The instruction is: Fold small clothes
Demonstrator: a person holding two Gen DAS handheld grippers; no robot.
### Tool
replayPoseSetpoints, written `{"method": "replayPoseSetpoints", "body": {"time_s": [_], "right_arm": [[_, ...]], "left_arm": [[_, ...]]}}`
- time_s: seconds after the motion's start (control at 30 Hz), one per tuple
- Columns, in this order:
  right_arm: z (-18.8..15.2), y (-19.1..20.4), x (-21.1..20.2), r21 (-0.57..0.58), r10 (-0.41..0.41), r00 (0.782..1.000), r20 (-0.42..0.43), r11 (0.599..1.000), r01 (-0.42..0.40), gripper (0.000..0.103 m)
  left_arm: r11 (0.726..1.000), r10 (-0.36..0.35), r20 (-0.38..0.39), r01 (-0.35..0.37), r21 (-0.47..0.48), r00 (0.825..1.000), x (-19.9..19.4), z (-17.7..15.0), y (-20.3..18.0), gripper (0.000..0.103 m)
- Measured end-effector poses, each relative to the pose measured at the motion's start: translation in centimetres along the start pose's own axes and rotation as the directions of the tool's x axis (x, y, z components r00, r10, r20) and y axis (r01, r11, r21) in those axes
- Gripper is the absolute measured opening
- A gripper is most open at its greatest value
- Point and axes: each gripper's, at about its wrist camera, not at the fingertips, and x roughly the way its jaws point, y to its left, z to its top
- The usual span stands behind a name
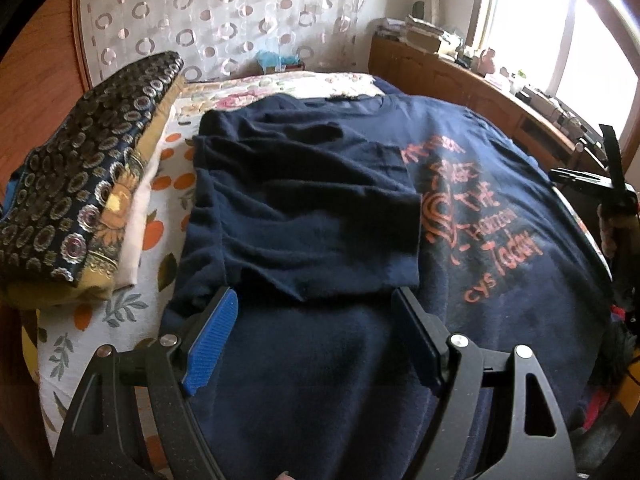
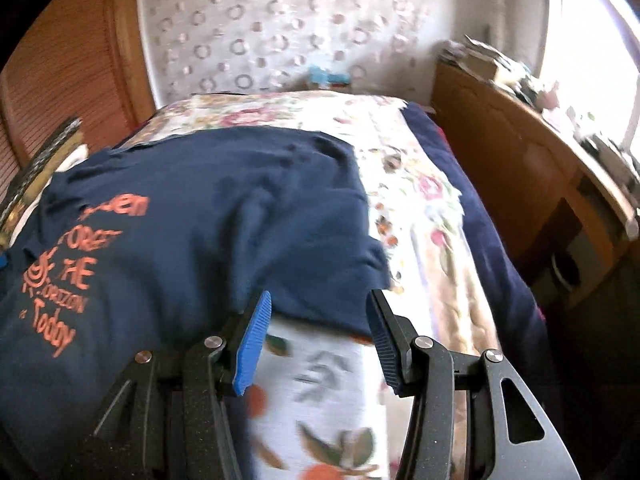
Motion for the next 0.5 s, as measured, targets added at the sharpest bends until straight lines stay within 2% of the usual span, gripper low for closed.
{"method": "replayPoseSetpoints", "body": {"time_s": [0.23,0.3,0.37,0.5], "right_arm": [[0.0,0.0,0.7,0.082,0.028,0.999,-0.046,0.996,-0.024,0.051],[0.2,-0.1,0.3,0.088,0.038,0.998,-0.043,0.996,-0.034,0.051],[0.5,-0.2,0.3,0.084,0.042,0.998,-0.048,0.996,-0.038,0.051],[0.4,-1.0,0.4,0.093,0.060,0.997,-0.047,0.994,-0.055,0.051]], "left_arm": [[1.000,0.018,-0.023,-0.018,-0.001,1.000,0.8,0.0,-0.1,0.080],[1.000,0.017,-0.028,-0.017,0.006,0.999,0.9,0.0,-0.2,0.083],[0.999,0.016,-0.042,-0.015,0.031,0.999,1.3,0.1,-0.7,0.092],[0.997,0.038,-0.064,-0.033,0.073,0.997,1.9,0.3,-1.6,0.099]]}}
